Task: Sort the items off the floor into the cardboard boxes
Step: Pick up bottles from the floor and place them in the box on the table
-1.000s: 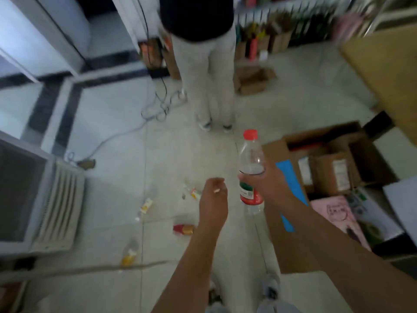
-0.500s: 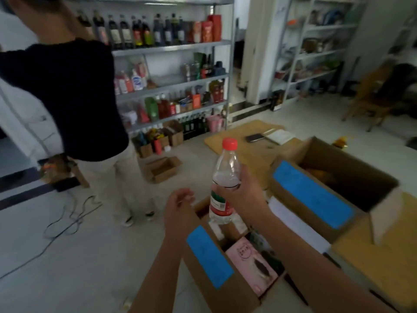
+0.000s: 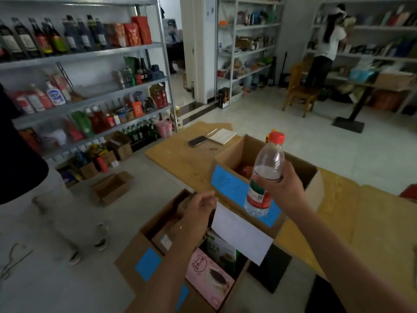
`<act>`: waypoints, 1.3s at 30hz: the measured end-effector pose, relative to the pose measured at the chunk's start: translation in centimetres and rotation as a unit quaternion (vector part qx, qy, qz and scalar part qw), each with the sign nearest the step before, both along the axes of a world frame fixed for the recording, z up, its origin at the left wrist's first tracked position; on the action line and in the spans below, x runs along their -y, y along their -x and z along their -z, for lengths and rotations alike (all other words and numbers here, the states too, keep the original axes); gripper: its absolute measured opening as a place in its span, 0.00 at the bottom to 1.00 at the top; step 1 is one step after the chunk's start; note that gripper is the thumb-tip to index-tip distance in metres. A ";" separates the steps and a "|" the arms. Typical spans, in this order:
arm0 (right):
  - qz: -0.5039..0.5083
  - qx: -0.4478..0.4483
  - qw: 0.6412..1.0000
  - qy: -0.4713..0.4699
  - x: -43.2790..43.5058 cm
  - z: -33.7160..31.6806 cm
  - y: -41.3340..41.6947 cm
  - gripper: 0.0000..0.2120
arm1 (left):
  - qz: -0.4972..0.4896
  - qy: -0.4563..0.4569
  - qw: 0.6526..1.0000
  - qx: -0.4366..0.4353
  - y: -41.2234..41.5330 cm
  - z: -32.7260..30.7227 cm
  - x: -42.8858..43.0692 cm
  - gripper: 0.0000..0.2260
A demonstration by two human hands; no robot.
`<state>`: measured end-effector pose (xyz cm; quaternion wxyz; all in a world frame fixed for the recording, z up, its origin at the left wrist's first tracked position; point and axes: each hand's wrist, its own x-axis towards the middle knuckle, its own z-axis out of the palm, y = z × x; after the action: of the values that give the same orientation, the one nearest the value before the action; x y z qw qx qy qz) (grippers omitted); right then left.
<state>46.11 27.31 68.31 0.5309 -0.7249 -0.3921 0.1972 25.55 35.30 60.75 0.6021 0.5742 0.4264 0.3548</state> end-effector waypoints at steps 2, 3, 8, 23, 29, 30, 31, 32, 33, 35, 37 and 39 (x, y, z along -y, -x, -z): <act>0.018 0.001 1.000 -0.003 -1.3 0.3 -4.1 0.31 | 0.020 0.005 0.999 -0.031 -3.8 0.9 -1.3 0.10; 0.026 0.002 1.000 -0.003 -2.2 0.6 -6.0 0.31 | 0.037 0.007 0.998 -0.052 -5.6 1.3 -2.0 0.11; 0.069 -0.033 0.997 0.014 -8.0 3.7 -14.7 0.31 | 0.171 -0.059 0.962 -0.205 -13.2 3.6 -6.1 0.25; 0.040 -0.254 0.961 0.103 -24.7 13.1 -15.0 0.34 | 0.144 -0.036 0.871 -0.469 -19.8 5.3 -11.1 0.33; 0.026 -0.277 0.951 0.134 -27.9 16.8 -13.2 0.35 | 0.146 -0.060 0.851 -0.501 -20.5 4.9 -11.0 0.36; 0.030 -0.291 0.945 0.146 -28.2 17.6 -13.2 0.32 | 0.146 -0.056 0.850 -0.503 -20.6 4.9 -11.1 0.37; 0.024 -0.298 0.939 0.172 -28.3 18.4 -13.3 0.26 | 0.148 -0.049 0.849 -0.505 -20.7 4.9 -11.2 0.38; 0.022 -0.311 0.931 0.192 -28.2 19.3 -13.7 0.21 | 0.149 -0.042 0.847 -0.508 -20.7 4.9 -11.2 0.37; -0.012 -0.294 0.923 0.248 -28.0 19.7 -13.7 0.17 | 0.149 -0.038 0.845 -0.512 -20.7 4.9 -11.2 0.35; -0.146 -0.021 0.920 0.364 -28.0 21.6 -13.7 0.15 | 0.152 -0.036 0.842 -0.516 -20.7 4.8 -11.3 0.34; -0.116 -0.169 0.921 0.330 -28.3 21.5 -13.8 0.14 | 0.156 -0.035 0.844 -0.512 -20.8 4.8 -11.4 0.34; -0.082 -0.253 0.922 0.281 -28.1 21.5 -13.9 0.14 | 0.153 -0.035 0.845 -0.511 -20.9 4.6 -11.3 0.33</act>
<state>59.98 55.45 46.76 0.3688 -0.7354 -0.2314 0.5193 46.44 46.57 56.17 0.3250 0.7530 0.5677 -0.0714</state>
